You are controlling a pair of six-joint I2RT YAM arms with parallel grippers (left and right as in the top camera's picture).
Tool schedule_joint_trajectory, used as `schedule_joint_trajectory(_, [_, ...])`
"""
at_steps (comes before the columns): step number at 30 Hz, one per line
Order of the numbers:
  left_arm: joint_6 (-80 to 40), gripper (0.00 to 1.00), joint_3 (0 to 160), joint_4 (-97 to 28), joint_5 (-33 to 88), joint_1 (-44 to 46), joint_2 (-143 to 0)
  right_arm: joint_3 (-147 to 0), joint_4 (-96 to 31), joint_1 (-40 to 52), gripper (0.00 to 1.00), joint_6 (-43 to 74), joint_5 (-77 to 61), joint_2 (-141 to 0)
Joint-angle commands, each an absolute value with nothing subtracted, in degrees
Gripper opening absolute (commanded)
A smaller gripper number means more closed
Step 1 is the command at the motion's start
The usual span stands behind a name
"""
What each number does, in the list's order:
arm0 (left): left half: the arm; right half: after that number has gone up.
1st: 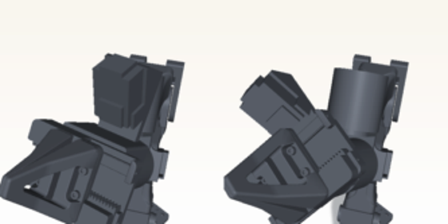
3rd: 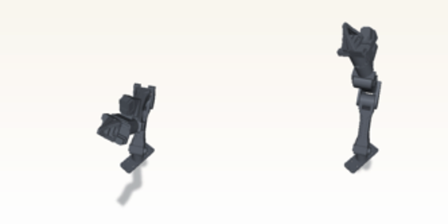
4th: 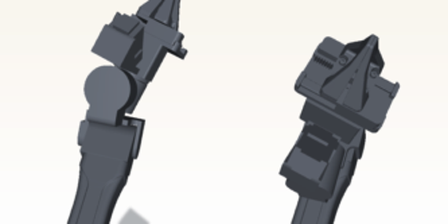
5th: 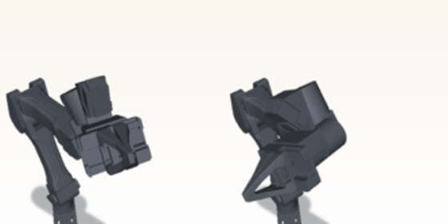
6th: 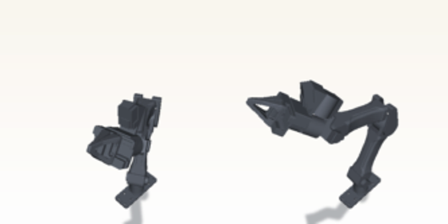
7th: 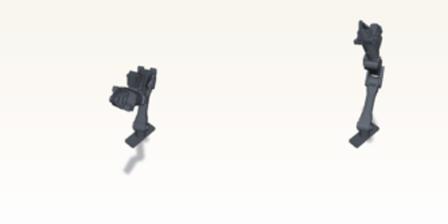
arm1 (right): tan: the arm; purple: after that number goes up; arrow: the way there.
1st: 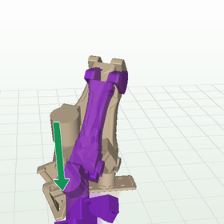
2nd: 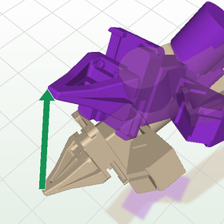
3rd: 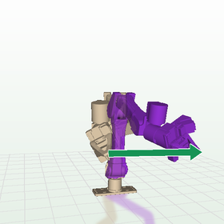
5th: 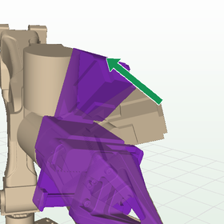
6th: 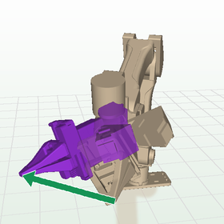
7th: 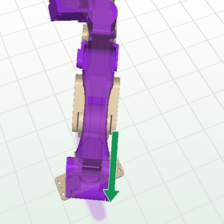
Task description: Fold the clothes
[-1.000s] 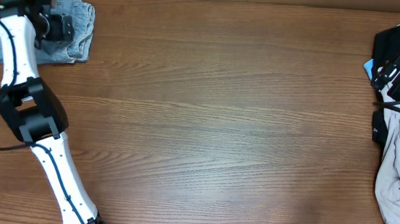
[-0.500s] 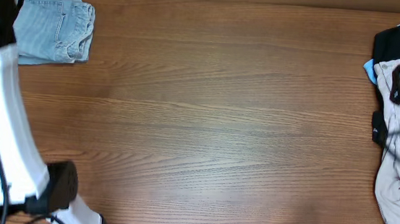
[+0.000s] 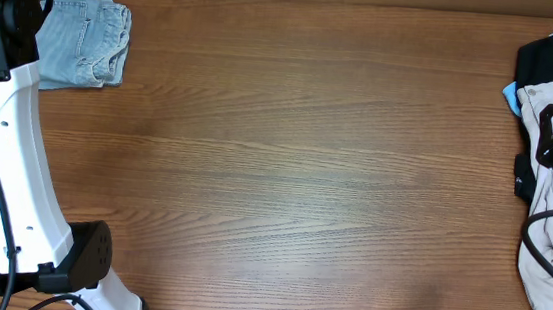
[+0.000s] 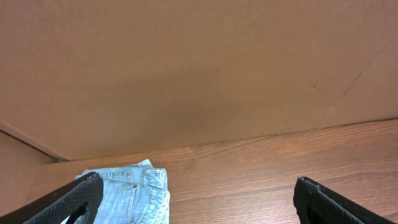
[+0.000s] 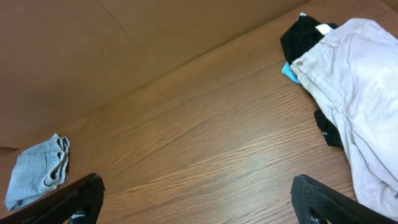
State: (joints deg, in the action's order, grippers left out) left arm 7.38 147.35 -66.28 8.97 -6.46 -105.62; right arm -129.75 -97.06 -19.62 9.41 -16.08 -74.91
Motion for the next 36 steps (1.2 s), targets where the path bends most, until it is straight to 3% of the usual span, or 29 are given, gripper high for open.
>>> schedule_joint_trajectory(1, [6.35, 1.0, 147.11, -66.24, 8.84, -6.35, -105.82, -130.1, -96.73, -19.57, 1.0, 9.37, -15.46, -75.5])
schedule_joint_trajectory(8, [6.35, 1.0, 147.11, -66.22, 8.84, -6.35, -105.84, -117.12, -82.46, -10.94, 1.0, 8.93, -9.74, -69.84])
schedule_joint_trajectory(24, [6.37, 1.0, 147.11, -66.22, 8.84, -6.35, -105.84, -37.1, -25.74, -0.12, 1.0, 9.26, -9.72, -26.55])
schedule_joint_trajectory(36, [6.37, 1.0, 147.11, -66.22, 8.84, -6.35, -105.84, -10.76, -3.6, 3.66, 1.0, 13.19, -9.63, -12.6])
